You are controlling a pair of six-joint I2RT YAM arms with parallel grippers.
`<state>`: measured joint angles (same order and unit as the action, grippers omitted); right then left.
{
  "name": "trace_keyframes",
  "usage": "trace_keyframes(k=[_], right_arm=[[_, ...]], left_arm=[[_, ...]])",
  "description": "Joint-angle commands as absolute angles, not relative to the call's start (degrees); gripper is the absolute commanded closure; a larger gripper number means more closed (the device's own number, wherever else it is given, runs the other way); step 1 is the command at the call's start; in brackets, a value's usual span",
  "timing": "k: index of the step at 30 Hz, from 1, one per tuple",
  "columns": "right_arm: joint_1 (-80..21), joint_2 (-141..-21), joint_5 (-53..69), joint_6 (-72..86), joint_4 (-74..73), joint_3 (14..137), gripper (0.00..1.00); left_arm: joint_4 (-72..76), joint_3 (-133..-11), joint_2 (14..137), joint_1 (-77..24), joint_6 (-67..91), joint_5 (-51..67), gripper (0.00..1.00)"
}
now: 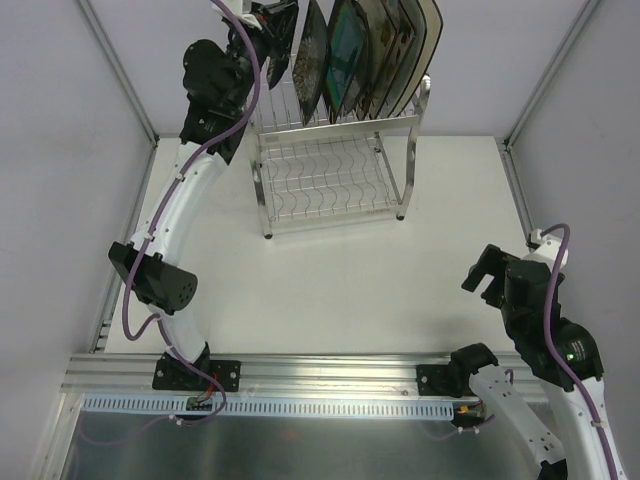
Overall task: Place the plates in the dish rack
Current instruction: Insert the plate into the dish rack
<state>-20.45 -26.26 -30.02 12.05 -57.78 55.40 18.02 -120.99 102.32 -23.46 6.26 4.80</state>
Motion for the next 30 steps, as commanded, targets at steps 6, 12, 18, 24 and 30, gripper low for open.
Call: trace_keyframes(k=[6, 12, 18, 24, 30], right_arm=[[-20.13, -26.72, -32.78, 15.64, -61.17, 58.45, 0.00], [-20.21, -26.37, -33.57, 17.92, -63.28, 59.32, 0.00], [-20.21, -25.66, -34.28, 19.60, -64.86, 59.41, 0.00], [-20.21, -26.36, -34.54, 19.95, -64.95, 59.85, 0.00], [-20.13, -27.77, -31.65, 16.88, -62.32, 60.29, 0.00]], left_arm=[[42.44, -118.66, 99.67, -21.36, 9.49, 5.63, 1.00], [46.66, -117.42, 101.07, -20.66, 12.13, 4.49, 1.00], [49.13, -118.39, 102.92, -20.30, 14.06, 3.78, 1.00], [49.57, -119.27, 104.77, -19.95, 15.29, 2.90, 1.00], [49.48, -115.06, 102.14, -19.95, 15.30, 4.39, 1.00]])
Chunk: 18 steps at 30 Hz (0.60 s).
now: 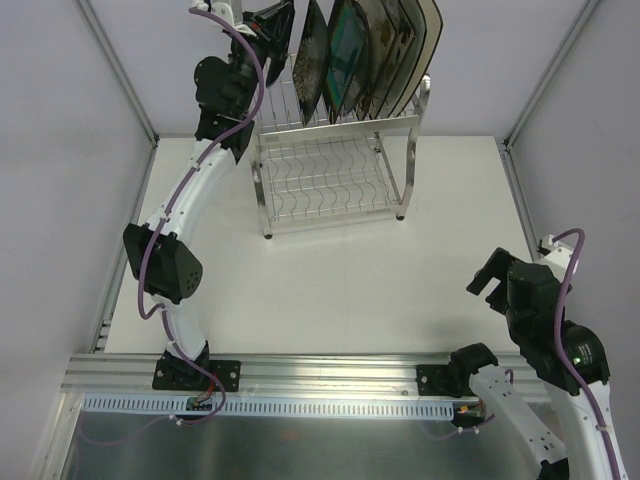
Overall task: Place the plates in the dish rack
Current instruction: Insert the plate into the dish rack
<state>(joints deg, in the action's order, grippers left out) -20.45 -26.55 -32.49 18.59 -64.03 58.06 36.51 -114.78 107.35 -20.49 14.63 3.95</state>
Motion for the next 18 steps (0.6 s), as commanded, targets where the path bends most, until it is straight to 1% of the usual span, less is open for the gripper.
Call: trace_keyframes(k=[1, 9, 18], right_arm=[[-20.21, -28.38, -31.12, 16.35, -61.79, 60.29, 0.00], [-20.21, -30.23, -26.99, 12.66, -58.36, 59.94, 0.00], [-20.21, -30.15, -21.36, 10.28, -56.87, 60.82, 0.00]], left_arm=[[49.57, -113.74, 101.69, -19.95, 14.94, 4.48, 1.00], [50.36, -107.32, 97.21, -19.95, 14.94, 5.89, 1.00], [47.82, -102.75, 92.90, -19.95, 11.60, 10.89, 1.00]])
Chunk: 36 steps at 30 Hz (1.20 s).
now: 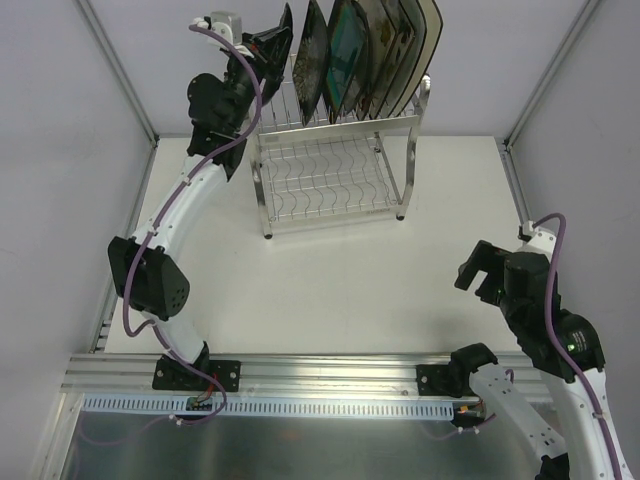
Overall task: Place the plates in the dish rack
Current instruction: Insert the plate into the dish rack
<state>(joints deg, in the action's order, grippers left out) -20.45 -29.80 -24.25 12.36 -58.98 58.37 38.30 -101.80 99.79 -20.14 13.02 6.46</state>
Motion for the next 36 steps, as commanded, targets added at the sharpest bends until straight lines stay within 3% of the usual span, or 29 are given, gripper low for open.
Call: trace_keyframes(k=[1, 16, 23, 36], right_arm=[[-20.21, -30.23, -21.01, 9.94, -56.87, 61.17, 0.00], [-20.21, -31.38, -17.75, 8.35, -55.90, 61.61, 0.00], [-20.13, -31.20, -17.67, 8.00, -55.99, 61.52, 0.01], [-20.21, -32.17, -16.96, 7.30, -55.46, 61.26, 0.00]], left_arm=[[47.03, -102.05, 92.55, -19.95, 11.51, 11.42, 1.00], [37.80, -94.48, 86.75, -20.04, 8.53, 16.43, 1.00], [24.98, -95.62, 85.78, -20.13, 3.70, 19.33, 1.00], [12.75, -92.20, 83.14, -20.13, -3.69, 17.05, 0.92]])
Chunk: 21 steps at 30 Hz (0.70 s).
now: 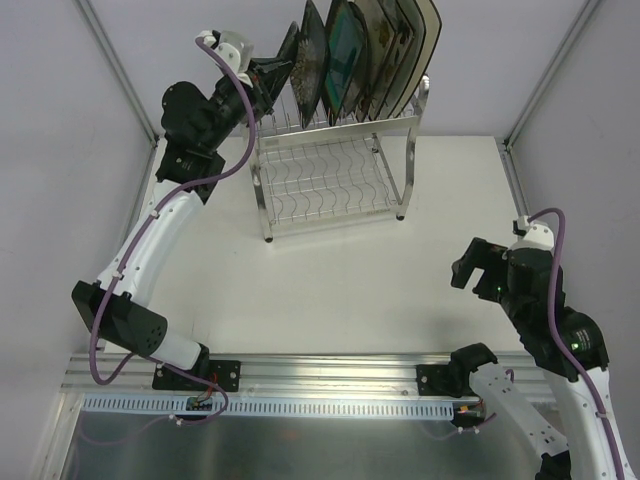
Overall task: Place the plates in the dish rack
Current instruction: Insert the plate into the dish rack
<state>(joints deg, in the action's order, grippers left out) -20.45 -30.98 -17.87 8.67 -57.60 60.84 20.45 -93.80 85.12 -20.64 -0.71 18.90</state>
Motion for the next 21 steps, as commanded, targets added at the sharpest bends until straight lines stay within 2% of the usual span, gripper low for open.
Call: trace_keyframes(k=[1, 17, 21], right_arm=[[-20.13, -32.25, -16.96, 7.29, -55.28, 61.26, 0.00], [-20.21, -32.43, -17.31, 6.59, -55.20, 60.91, 0.00], [-20.13, -32.52, -17.23, 6.59, -55.19, 60.91, 0.00]], left_arm=[[12.48, -92.20, 83.58, -20.13, -3.87, 17.05, 0.92], [2.20, -97.55, 88.15, -20.39, -11.07, 13.10, 0.87], [0.36, -99.31, 89.47, -20.48, -12.39, 13.62, 0.92]])
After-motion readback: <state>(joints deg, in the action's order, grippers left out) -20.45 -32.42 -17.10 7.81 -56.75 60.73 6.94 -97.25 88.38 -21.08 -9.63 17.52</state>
